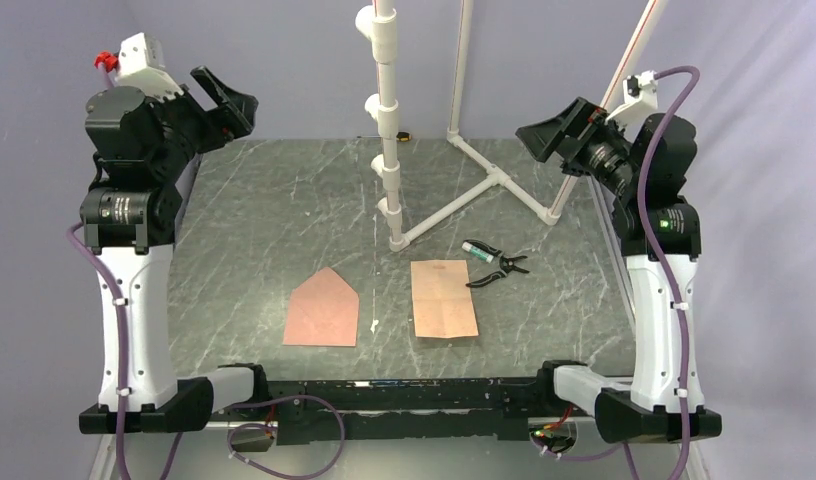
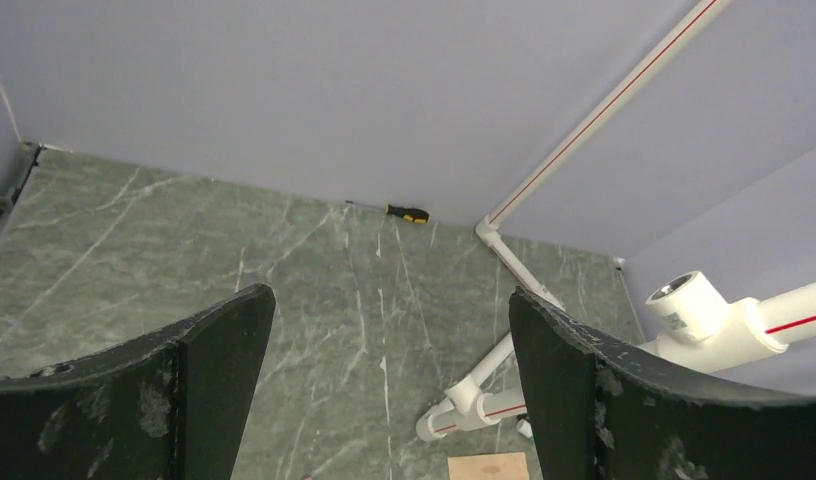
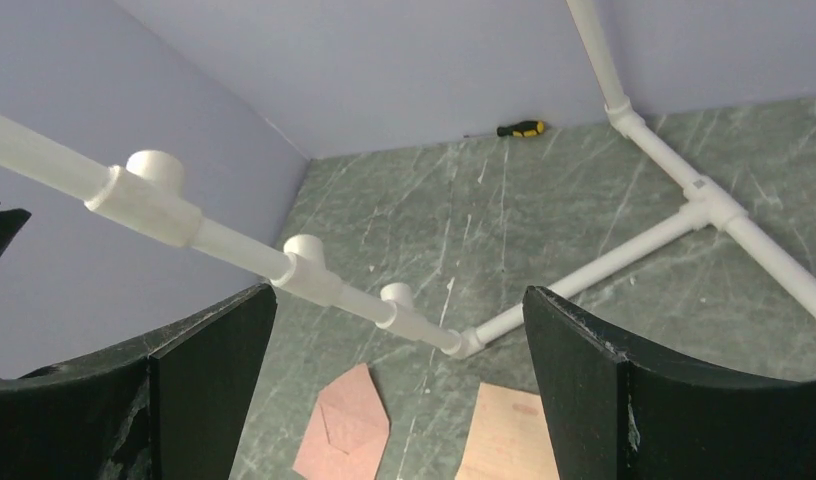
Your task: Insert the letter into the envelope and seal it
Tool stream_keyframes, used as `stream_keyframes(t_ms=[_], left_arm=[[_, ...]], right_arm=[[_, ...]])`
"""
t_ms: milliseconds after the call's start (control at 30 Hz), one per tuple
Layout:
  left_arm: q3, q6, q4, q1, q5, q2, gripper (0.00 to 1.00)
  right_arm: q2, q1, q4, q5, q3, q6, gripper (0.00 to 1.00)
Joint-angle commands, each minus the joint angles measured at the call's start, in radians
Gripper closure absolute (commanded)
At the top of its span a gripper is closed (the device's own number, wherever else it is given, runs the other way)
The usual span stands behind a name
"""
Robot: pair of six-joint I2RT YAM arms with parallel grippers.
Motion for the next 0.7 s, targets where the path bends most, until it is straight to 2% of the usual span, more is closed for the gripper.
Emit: stream_keyframes(t_ms=[0, 67, 200, 300, 367, 500, 600, 667], left_arm=[[-0.052, -0.008, 0.053, -0.003, 0.038, -0.031, 0.07], [-0.129, -0.019, 0.087, -0.003, 0.051, -0.057, 0.07], [-0.301, -0.047, 0.145, -0.003, 0.096, -0.115, 0.07], [-0.405, -0.056, 0.153, -0.003, 0.161, -0.124, 0.07], [-0.473, -0.082, 0.148, -0.003, 0.193, -0.132, 0.07], [-0.627, -0.102, 0.172, -0.005, 0.373, -0.148, 0.07], [-0.698, -0.173, 0.118, -0.083, 0.405, -0.120, 0.07], [-0.751, -0.216, 0.121, -0.199, 0.377, -0.102, 0.07]], right_arm=[[-0.051, -0.006, 0.006, -0.006, -0.075, 0.012, 0.00], [-0.070, -0.006, 0.015, 0.008, -0.140, 0.031, 0.00], [-0.113, -0.006, 0.076, -0.062, -0.312, 0.012, 0.00], [-0.094, -0.006, -0.002, 0.018, -0.399, 0.032, 0.01], [-0.077, -0.005, -0.025, -0.001, -0.466, 0.028, 0.04], [-0.094, 0.005, -0.056, 0.025, -0.631, 0.068, 0.10], [-0.118, 0.036, -0.069, 0.036, -0.728, 0.087, 0.11], [-0.118, 0.063, -0.057, 0.027, -0.788, 0.104, 0.13]])
